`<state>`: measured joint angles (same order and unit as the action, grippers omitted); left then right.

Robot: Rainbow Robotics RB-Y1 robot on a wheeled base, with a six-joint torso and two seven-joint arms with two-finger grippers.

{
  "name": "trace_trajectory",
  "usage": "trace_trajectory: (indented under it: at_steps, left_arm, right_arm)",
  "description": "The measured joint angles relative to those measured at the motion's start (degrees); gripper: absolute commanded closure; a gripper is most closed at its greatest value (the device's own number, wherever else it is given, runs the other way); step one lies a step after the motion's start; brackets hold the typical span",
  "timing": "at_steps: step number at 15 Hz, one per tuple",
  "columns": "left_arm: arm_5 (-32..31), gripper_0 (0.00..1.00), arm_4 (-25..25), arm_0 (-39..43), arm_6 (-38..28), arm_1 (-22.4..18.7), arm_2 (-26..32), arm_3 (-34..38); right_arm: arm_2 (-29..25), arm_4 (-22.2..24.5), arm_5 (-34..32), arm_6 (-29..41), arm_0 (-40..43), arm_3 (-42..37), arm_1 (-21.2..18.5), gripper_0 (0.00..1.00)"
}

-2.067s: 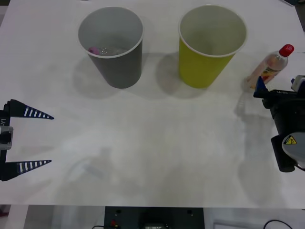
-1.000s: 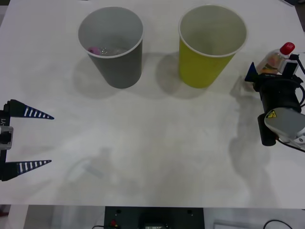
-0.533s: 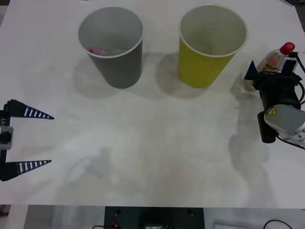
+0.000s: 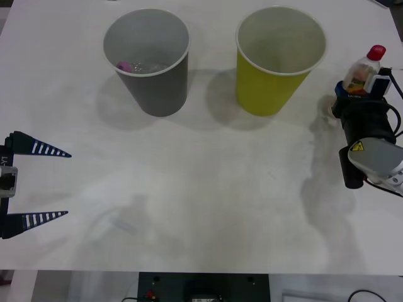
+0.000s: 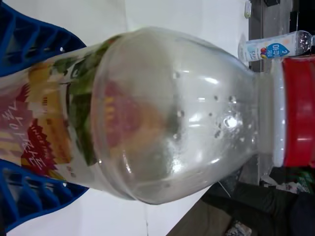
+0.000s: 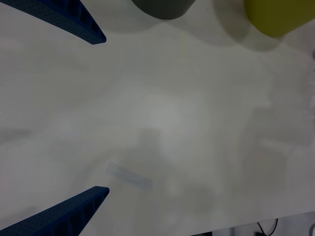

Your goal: Put the can into the green bin and the plastic bottle into the gray bin

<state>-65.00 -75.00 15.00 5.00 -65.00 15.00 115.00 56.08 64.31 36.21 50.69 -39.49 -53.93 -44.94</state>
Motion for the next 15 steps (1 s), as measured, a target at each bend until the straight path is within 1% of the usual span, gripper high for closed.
trace_trajectory:
  at_steps: [5,8,10,13,15]
  left_arm:
    - [0.0,0.00,0.0,0.0,0.0,0.0,0.0,0.0]
    - [0.0,0.00,0.0,0.0,0.0,0.0,0.0,0.0]
    - [0.0,0.00,0.0,0.0,0.0,0.0,0.0,0.0]
    - [0.0,0.00,0.0,0.0,0.0,0.0,0.0,0.0]
    - [0.0,0.00,0.0,0.0,0.0,0.0,0.0,0.0]
  right_arm:
    - [0.0,0.4,0.0,0.2,0.5,-1.6,-1.1,1.00]
    - [-0.1,1.0,-0.5,0.2,2.5,-5.7,-4.1,1.00]
    - [-2.8,4.5,-3.3,0.2,5.8,-9.6,-7.0,1.00]
    - [-10.1,13.6,-11.5,0.2,11.9,-15.5,-10.9,1.00]
    - [-15.7,19.9,-18.7,0.3,16.6,-20.0,-13.8,1.00]
